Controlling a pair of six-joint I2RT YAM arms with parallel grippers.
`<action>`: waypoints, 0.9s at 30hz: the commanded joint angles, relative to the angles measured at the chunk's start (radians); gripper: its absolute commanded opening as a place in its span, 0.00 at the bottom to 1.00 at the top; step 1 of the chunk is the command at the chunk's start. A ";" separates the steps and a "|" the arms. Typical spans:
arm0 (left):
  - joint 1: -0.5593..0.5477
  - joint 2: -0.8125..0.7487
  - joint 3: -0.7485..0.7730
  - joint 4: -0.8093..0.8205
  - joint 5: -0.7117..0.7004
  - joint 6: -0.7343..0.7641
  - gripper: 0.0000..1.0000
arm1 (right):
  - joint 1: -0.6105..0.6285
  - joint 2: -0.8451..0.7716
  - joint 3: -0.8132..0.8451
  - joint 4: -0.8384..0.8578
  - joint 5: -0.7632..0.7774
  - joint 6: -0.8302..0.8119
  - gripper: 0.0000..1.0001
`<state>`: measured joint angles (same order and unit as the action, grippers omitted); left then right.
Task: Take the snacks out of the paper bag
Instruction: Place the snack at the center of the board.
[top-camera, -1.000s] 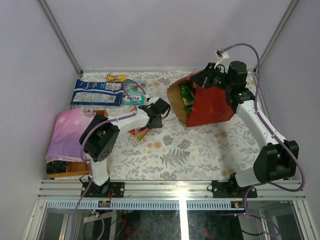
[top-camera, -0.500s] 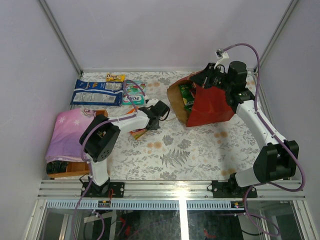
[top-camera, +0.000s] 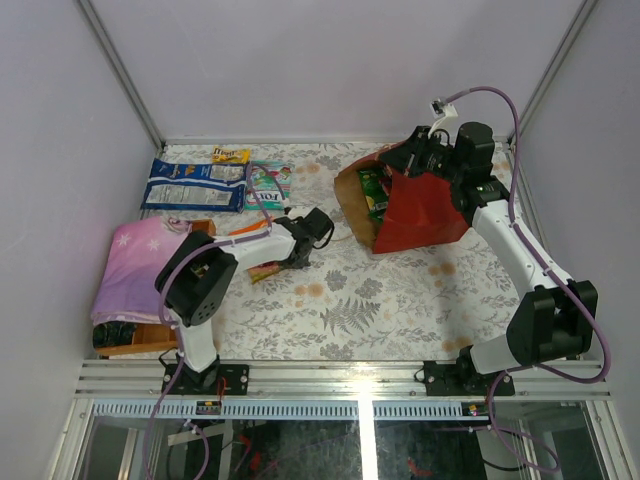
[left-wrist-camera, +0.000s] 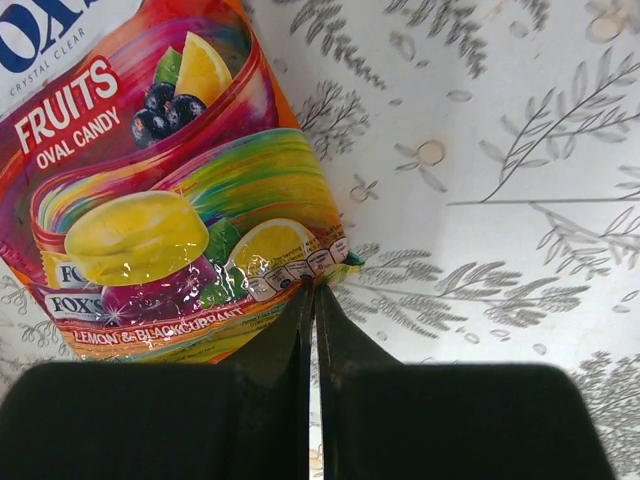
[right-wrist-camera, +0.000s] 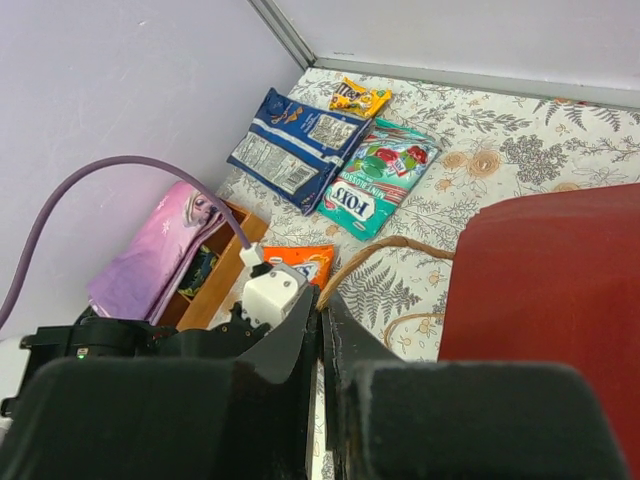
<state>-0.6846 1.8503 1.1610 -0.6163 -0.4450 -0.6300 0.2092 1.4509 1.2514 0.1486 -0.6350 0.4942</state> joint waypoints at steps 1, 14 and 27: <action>0.002 -0.046 -0.047 -0.092 0.039 0.017 0.00 | 0.016 -0.015 0.015 0.075 -0.051 0.016 0.00; 0.184 -0.201 -0.150 -0.057 0.276 0.157 0.00 | 0.016 -0.024 0.013 0.077 -0.052 0.018 0.00; 0.238 -0.039 -0.014 -0.193 0.288 0.470 0.00 | 0.017 -0.020 0.016 0.072 -0.051 0.010 0.00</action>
<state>-0.4847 1.7905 1.1381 -0.7349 -0.1223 -0.2852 0.2096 1.4521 1.2495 0.1486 -0.6422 0.4973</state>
